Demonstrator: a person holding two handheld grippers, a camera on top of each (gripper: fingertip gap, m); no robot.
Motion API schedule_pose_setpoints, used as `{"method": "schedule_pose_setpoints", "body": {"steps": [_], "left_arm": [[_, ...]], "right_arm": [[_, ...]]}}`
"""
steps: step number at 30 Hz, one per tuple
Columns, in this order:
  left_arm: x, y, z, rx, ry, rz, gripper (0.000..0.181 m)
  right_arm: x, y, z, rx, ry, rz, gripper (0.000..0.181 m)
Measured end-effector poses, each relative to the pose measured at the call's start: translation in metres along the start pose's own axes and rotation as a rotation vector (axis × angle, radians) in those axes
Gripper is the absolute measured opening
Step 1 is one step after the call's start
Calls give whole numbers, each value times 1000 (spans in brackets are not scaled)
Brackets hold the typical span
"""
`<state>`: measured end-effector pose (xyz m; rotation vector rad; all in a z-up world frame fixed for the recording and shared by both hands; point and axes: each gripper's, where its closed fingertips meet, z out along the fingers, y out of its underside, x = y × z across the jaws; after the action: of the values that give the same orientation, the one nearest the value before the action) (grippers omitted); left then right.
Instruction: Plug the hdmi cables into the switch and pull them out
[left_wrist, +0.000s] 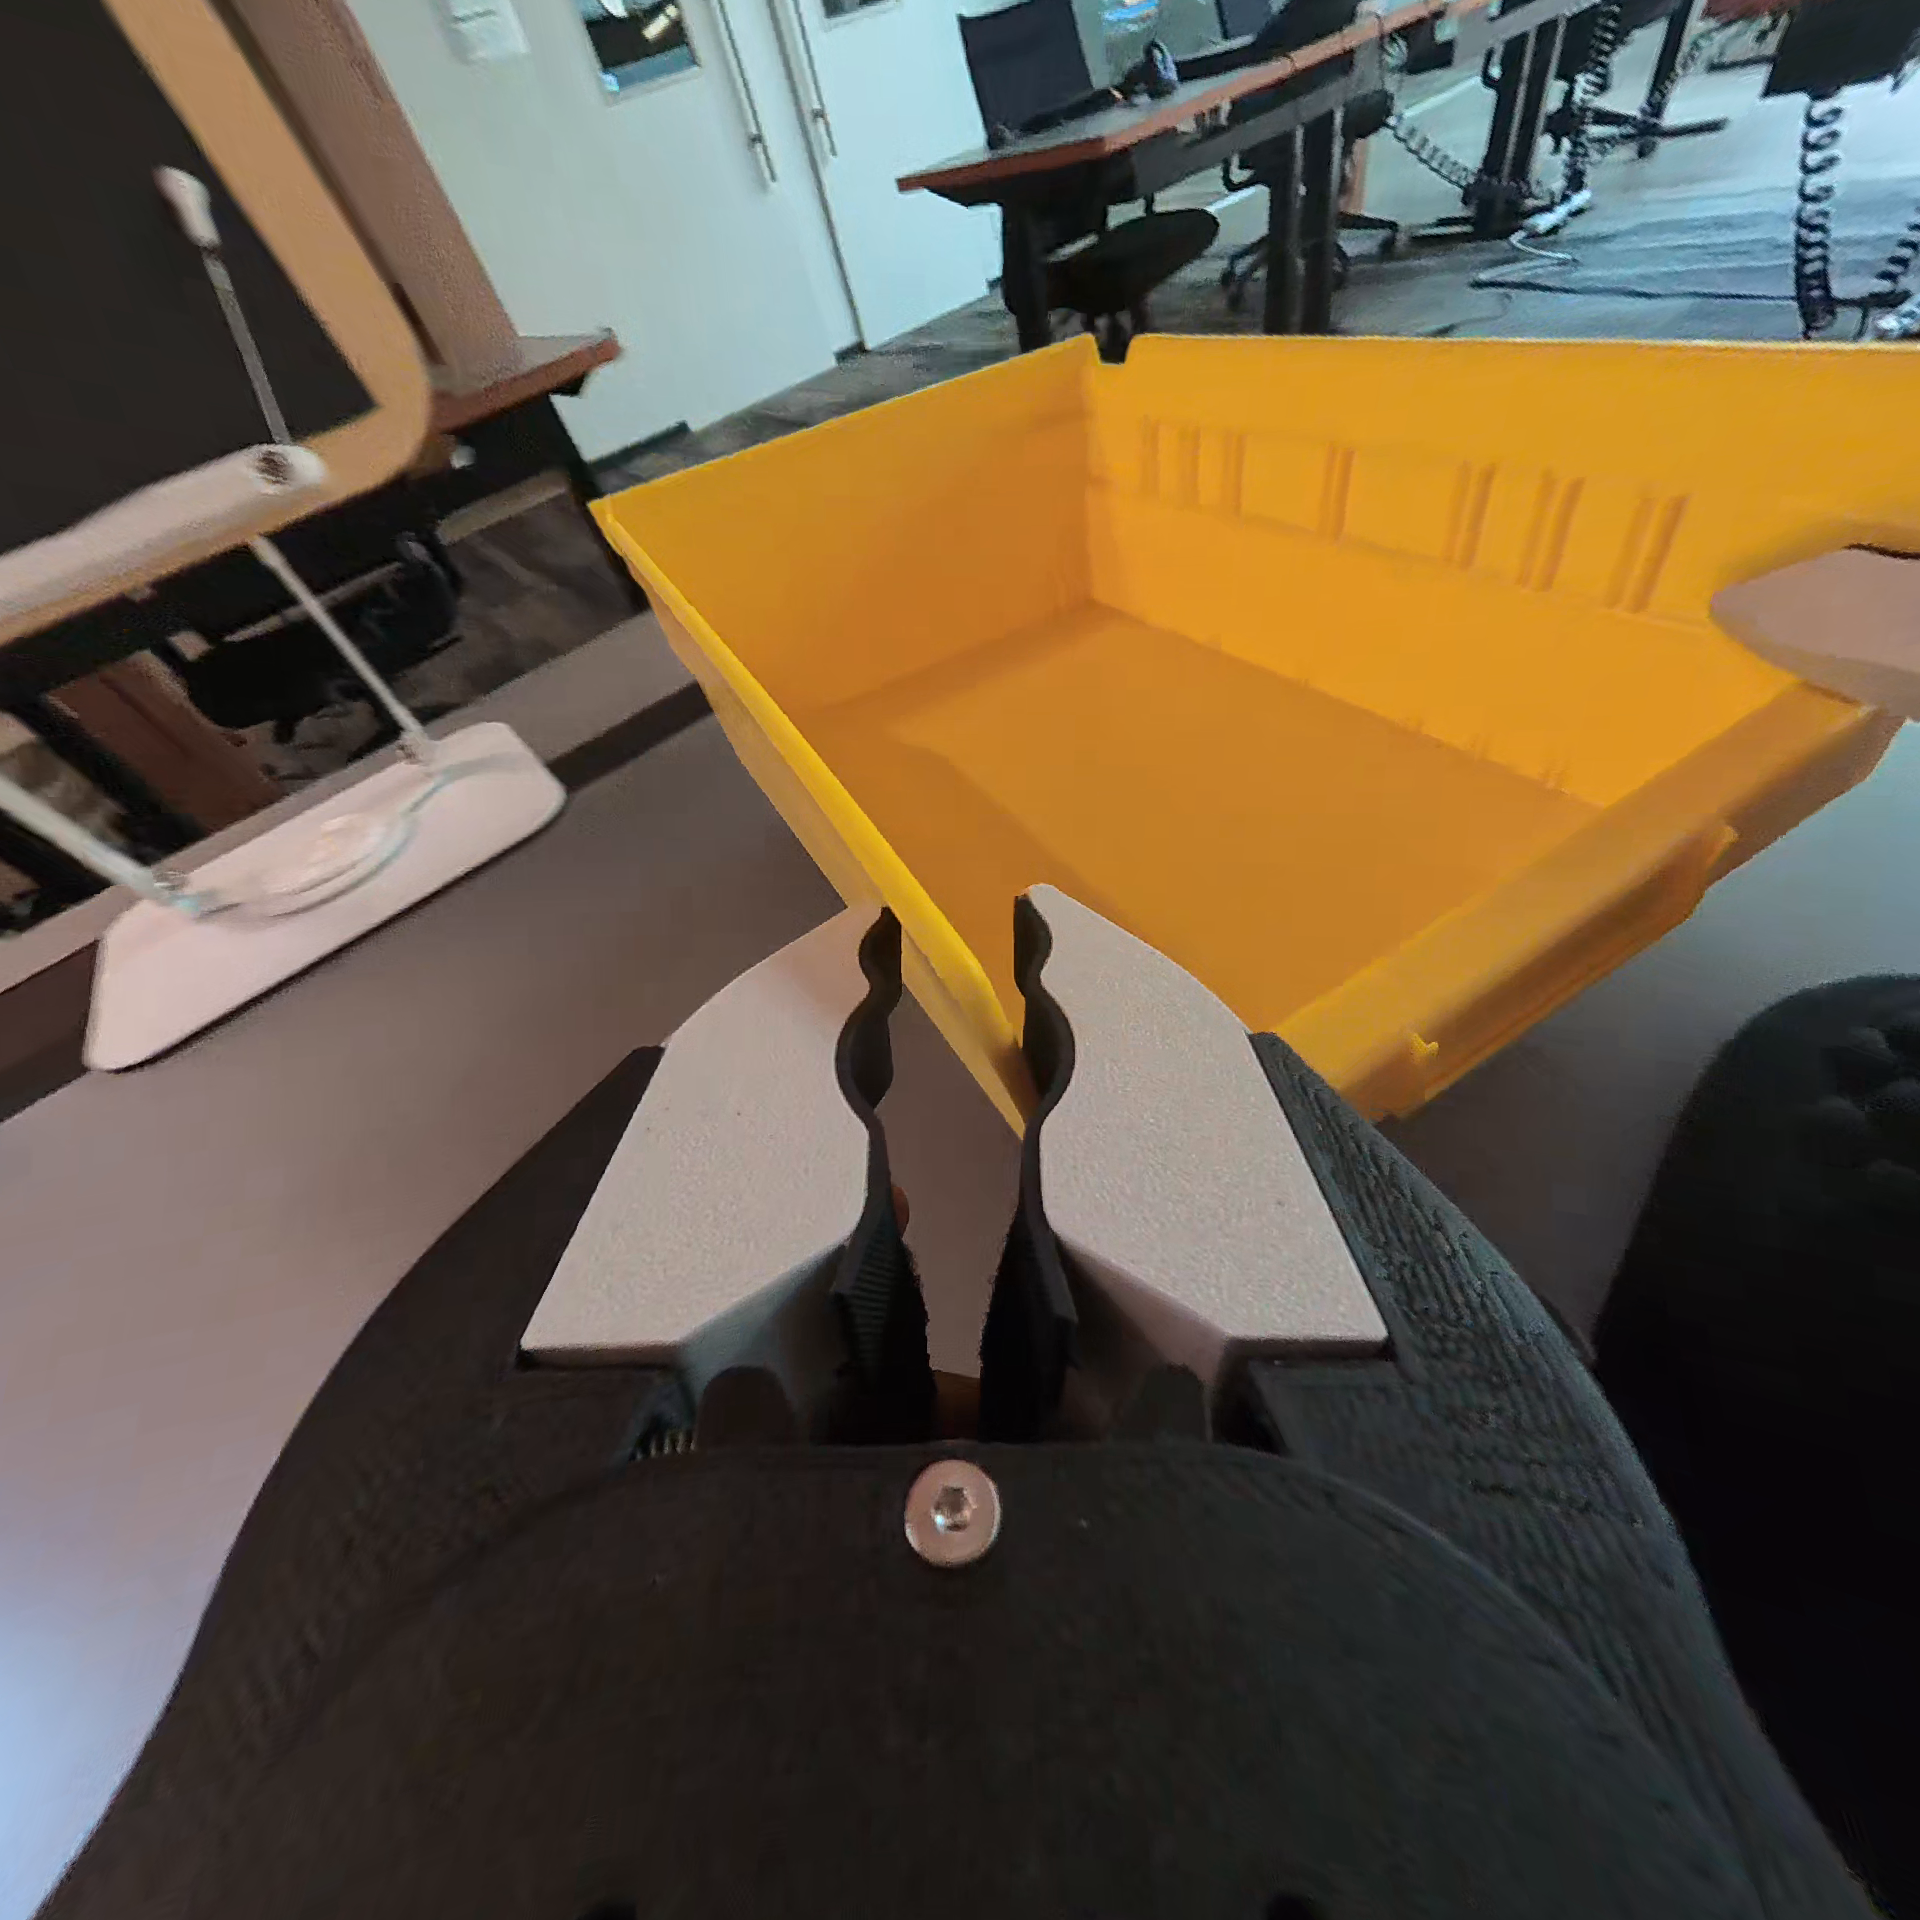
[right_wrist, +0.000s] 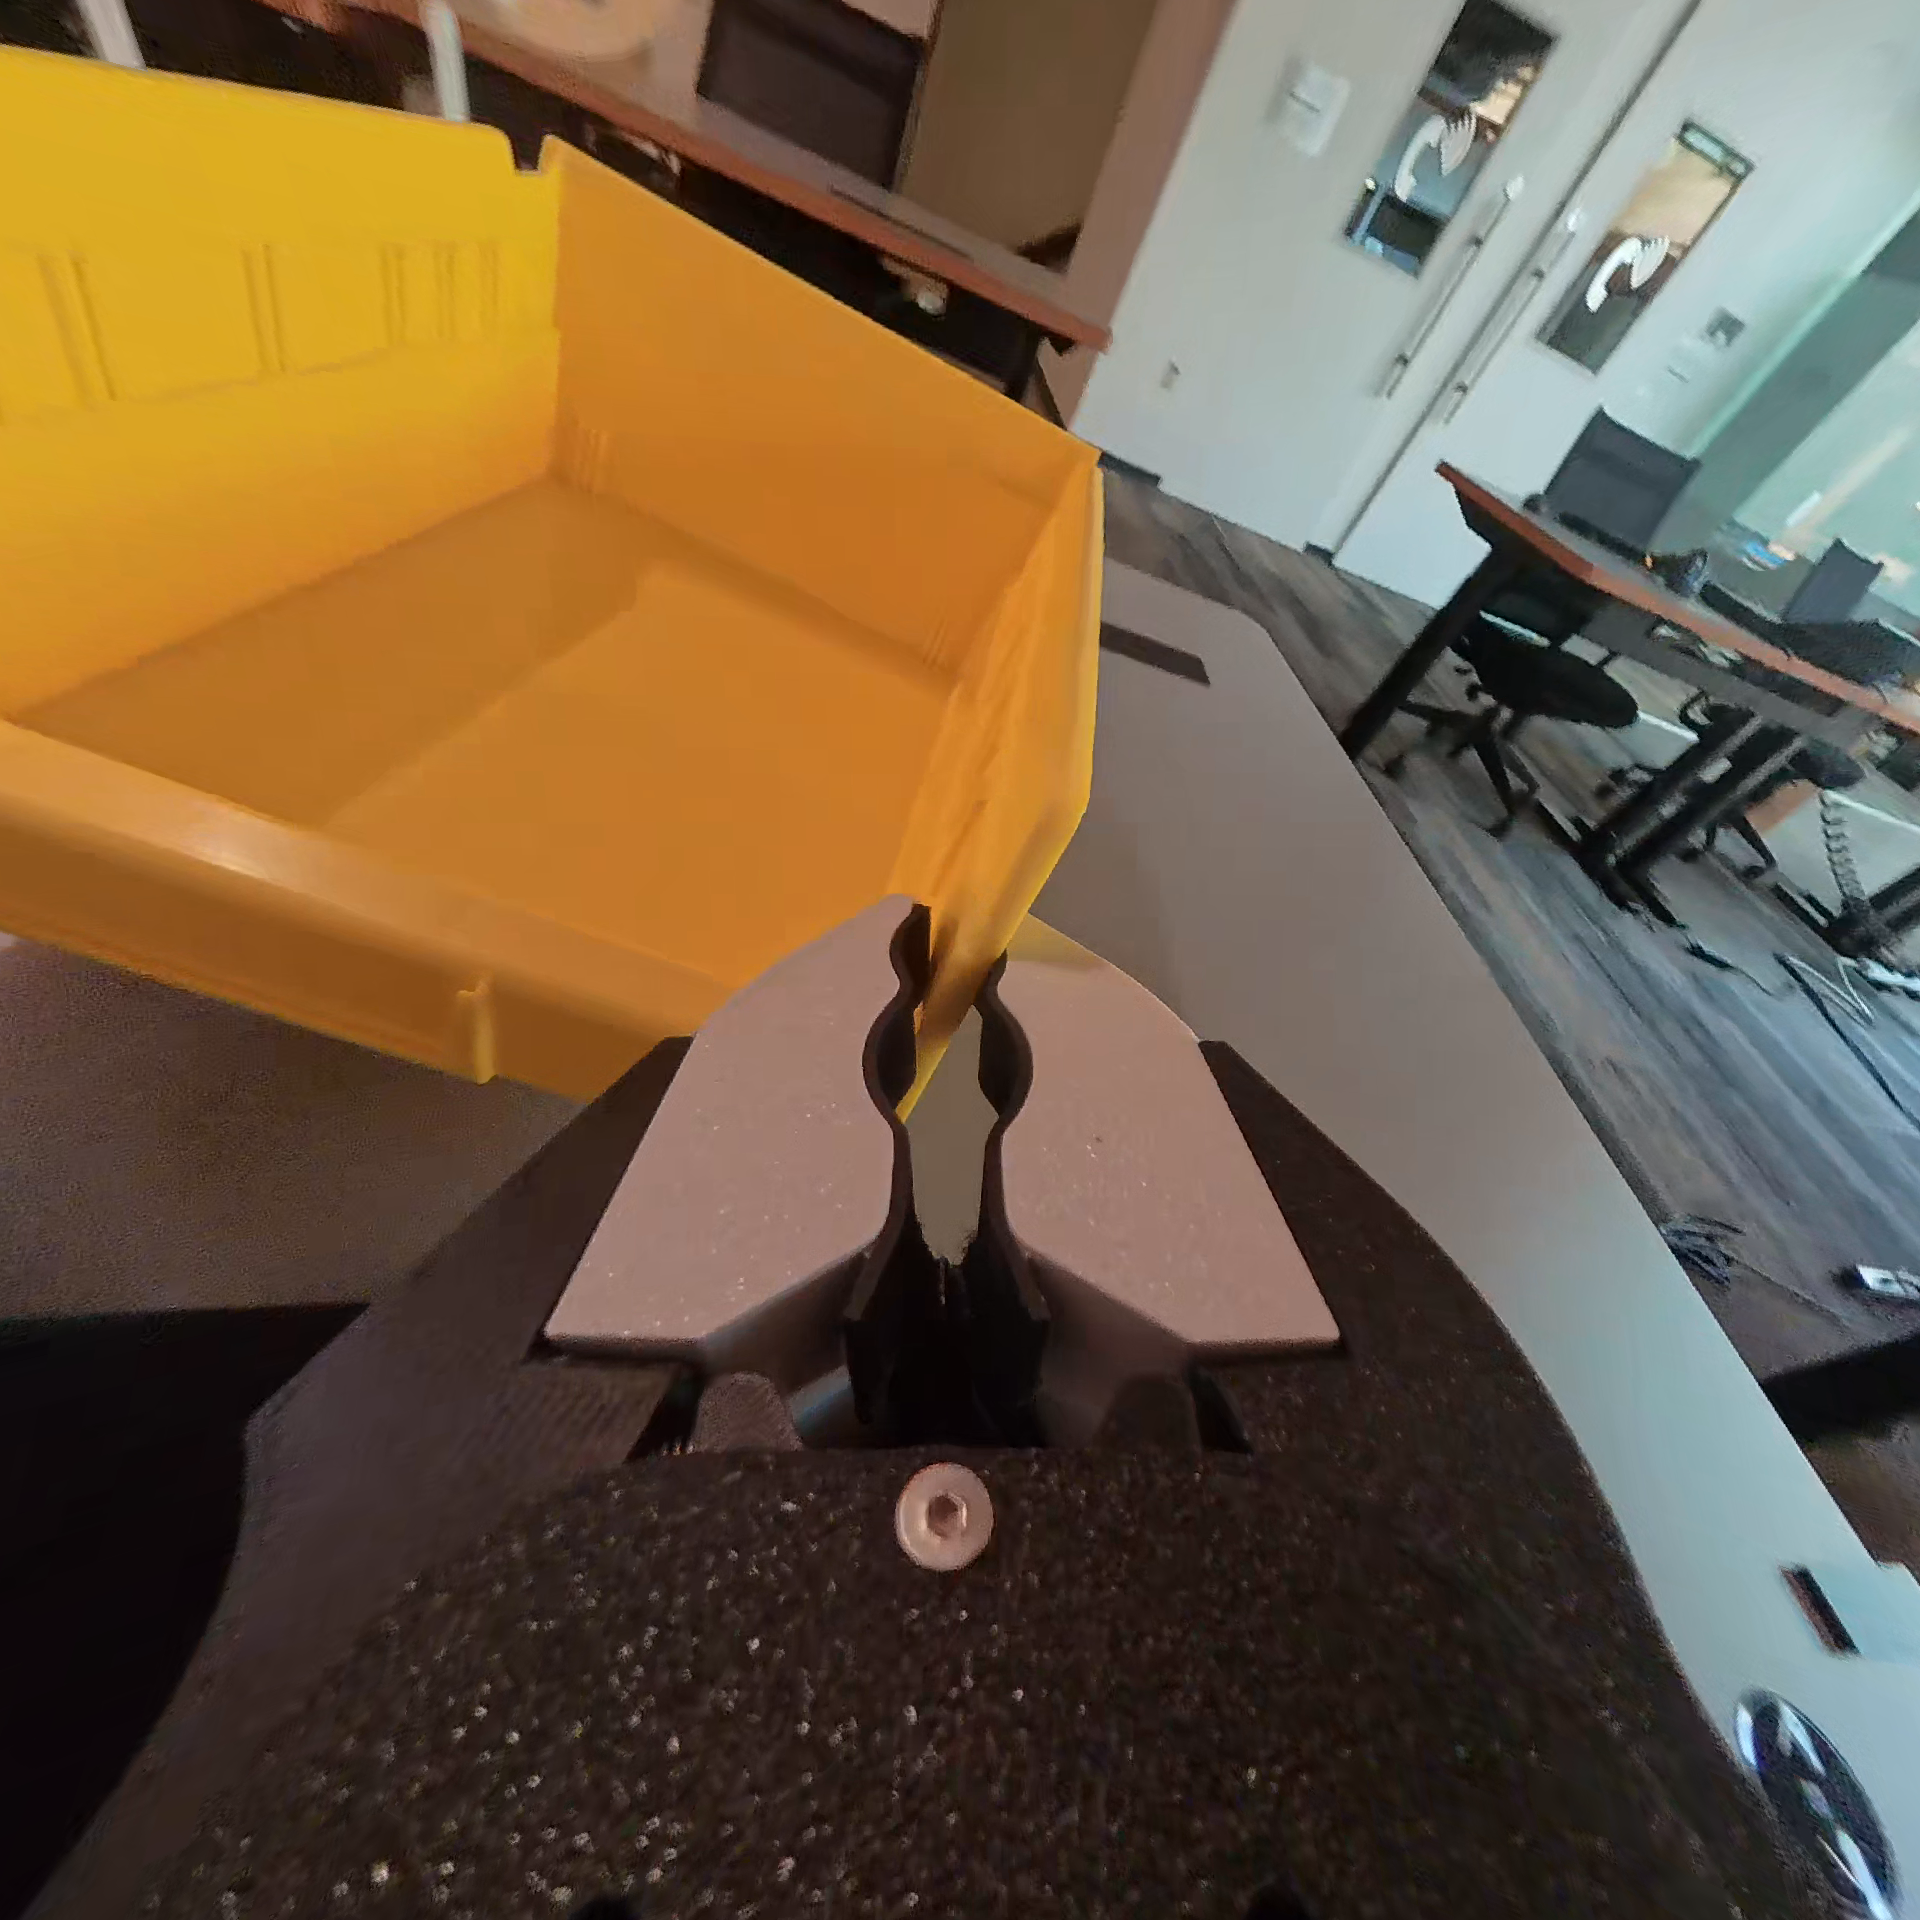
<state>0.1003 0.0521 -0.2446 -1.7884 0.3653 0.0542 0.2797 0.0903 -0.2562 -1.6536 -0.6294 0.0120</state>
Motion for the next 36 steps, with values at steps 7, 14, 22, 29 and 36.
{"method": "schedule_pose_setpoints", "body": {"steps": [7,14,22,29,36], "left_arm": [[47,11,33,-61,190,-16,32],[-22,-30,-49,163,97,-118,105],[-226,39,-226,190,-789,-189,96],[-278,143,-278,-204,-962,-182,75],[-284,158,-255,-358,-864,-101,25]], "right_arm": [[40,39,6,-110,66,33,7],[74,10,-15,28,168,142,78],[-55,-101,-20,375,-184,232,90],[-146,-47,26,-68,-331,162,97],[-140,-26,39,-216,-219,-56,18]]}}
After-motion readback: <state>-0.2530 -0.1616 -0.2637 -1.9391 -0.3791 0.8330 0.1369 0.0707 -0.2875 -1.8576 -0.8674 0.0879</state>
